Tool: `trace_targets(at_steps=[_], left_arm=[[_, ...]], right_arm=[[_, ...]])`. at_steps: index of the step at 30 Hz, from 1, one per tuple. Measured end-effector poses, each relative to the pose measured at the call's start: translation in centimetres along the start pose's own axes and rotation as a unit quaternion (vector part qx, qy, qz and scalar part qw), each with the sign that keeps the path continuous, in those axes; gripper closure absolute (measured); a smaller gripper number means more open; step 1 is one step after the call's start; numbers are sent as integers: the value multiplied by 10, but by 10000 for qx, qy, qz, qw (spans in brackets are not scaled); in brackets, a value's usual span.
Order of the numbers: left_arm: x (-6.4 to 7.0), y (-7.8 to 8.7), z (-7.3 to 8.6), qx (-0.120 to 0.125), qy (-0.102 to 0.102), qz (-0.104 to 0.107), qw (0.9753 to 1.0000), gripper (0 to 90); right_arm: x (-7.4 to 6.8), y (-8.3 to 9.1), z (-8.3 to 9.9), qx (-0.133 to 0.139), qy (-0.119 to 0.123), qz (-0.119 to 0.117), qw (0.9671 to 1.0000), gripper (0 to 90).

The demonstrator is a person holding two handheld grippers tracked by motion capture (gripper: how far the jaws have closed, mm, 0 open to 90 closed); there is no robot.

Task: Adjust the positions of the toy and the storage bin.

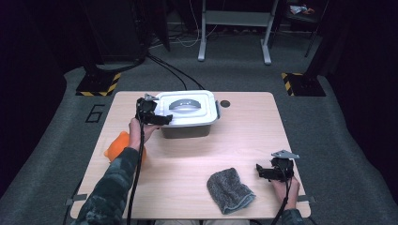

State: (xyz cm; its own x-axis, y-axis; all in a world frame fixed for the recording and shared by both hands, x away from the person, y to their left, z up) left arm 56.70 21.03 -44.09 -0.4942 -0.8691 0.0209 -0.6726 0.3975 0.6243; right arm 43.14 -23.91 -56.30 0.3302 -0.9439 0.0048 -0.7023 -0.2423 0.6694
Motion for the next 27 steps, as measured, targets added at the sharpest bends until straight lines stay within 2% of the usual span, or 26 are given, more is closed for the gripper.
trace_targets(at_steps=[3,4,5,9,10,12,15,16,17,18,20,22,23,26,27], left_arm=[[4,-2,-2,-12,-21,43,10000,78],[5,-1,-2,-58,-96,65,9999,78],[7,-3,-2,1,-50,85,10000,79],[12,-4,-3,-39,-156,182,9997,79],[14,-5,-3,0,-117,208,9997,78],[17,-5,-4,-35,-196,274,9994,78],[21,-7,-4,7,-185,327,9993,78],[20,-6,-4,-74,-311,366,9988,79],[23,-7,-5,-19,-244,372,9990,79],[23,-7,-5,-33,-317,398,9987,79],[25,-8,-5,11,-247,403,9989,78],[28,-9,-6,-29,-335,459,9984,78],[30,-10,-6,1,-300,459,9985,78],[31,-11,-7,-54,-367,495,9981,78],[32,-11,-8,-1,-300,488,9984,78]], right_arm=[[0,0,0,-8,3,2,10000,68],[0,0,0,0,2,5,10000,68],[0,0,0,2,2,0,10000,69],[0,0,0,4,1,-5,10000,69],[0,0,0,4,0,-5,10000,69],[0,0,0,3,1,-6,10000,69],[0,0,0,4,-1,-6,10000,69],[0,0,0,4,-2,-5,10000,70],[0,0,0,3,0,-5,10000,69],[0,0,0,3,-3,-5,10000,69],[0,0,0,3,-3,-8,10000,70],[0,0,0,3,-1,-8,10000,70],[0,0,0,3,-2,-8,10000,69],[0,0,0,2,-4,-9,10000,70],[0,0,0,2,-4,-9,10000,70]])
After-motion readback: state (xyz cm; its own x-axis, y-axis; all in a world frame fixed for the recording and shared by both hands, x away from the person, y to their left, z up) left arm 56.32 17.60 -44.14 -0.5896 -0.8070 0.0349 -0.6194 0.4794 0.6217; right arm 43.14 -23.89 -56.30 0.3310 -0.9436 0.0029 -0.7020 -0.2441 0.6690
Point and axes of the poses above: each handheld gripper's, and its own axes: y roughly backward along the jaws, z roughly out of its underside, x roughly to its right, the point moved 5 cm from there along -y, roughly forward along the jaws, and after that the axes turned 1 degree about x, right-handed, at the moved point
